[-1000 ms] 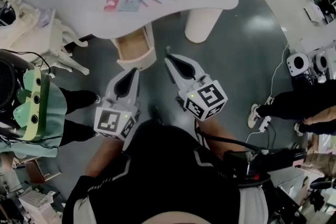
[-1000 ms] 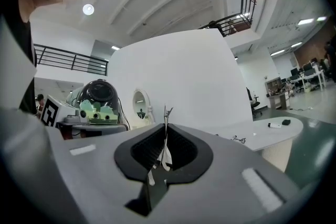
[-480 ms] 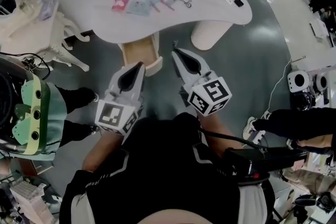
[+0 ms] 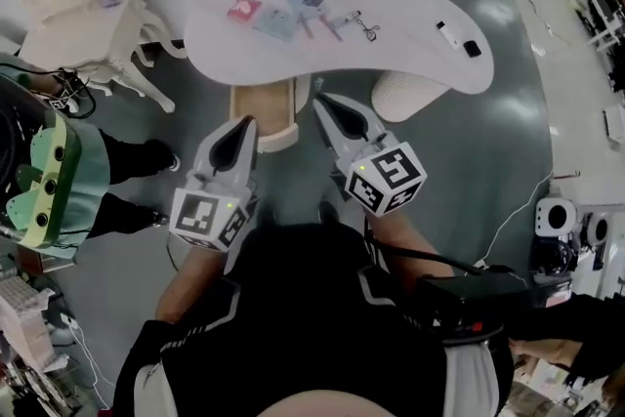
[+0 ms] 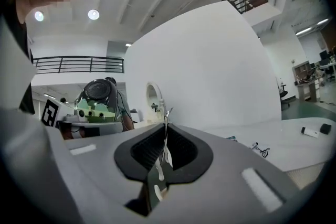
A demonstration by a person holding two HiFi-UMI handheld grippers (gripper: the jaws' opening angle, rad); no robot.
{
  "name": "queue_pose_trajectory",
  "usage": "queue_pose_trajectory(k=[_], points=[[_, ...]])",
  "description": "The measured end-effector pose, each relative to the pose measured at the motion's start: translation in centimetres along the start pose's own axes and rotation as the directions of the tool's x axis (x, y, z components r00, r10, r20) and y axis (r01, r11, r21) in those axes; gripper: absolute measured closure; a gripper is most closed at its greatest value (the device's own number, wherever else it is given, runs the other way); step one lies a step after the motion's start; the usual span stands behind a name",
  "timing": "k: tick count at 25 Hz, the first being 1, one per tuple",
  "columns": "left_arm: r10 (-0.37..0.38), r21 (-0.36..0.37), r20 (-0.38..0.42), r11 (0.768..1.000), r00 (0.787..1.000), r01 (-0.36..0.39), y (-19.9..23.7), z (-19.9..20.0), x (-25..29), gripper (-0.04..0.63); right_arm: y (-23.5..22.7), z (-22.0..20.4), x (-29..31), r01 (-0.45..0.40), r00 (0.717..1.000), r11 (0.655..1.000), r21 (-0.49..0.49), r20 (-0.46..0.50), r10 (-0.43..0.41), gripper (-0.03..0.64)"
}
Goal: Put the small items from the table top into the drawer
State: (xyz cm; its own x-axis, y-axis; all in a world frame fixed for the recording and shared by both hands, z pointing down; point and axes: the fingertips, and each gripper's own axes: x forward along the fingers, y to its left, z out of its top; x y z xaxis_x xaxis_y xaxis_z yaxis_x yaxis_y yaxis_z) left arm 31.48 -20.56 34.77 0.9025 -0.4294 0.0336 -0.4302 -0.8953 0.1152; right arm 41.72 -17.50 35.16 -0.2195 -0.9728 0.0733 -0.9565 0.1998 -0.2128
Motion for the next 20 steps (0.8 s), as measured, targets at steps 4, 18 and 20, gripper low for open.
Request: queue_pose_trajectory(k=[4,18,20], points=[[0.115,-0.004,0.007,0.993,0.993,-0.115,-0.6,-0.2,1.6,0.595,-2.4,0.9,0.6,-0.110,0.994,0.994,-0.026,-0.012,0.109,0.600],[0.301,-0.016,-0.047,0.953,0.952,-0.302,0.4,1.1,-0.5,0.595,-0.4,1.9,4.7,-0.328,0.937,0.944,-0.036,-0.144,0.320,0.600],[0.313,-0.017,-0.057,0.949,0.948,-0.314,1.7,0.1,-0.4,0.595,0.0,1.1,6.0,-0.362,0.923,0.931,-0.042,-0.158,0.351,0.600]])
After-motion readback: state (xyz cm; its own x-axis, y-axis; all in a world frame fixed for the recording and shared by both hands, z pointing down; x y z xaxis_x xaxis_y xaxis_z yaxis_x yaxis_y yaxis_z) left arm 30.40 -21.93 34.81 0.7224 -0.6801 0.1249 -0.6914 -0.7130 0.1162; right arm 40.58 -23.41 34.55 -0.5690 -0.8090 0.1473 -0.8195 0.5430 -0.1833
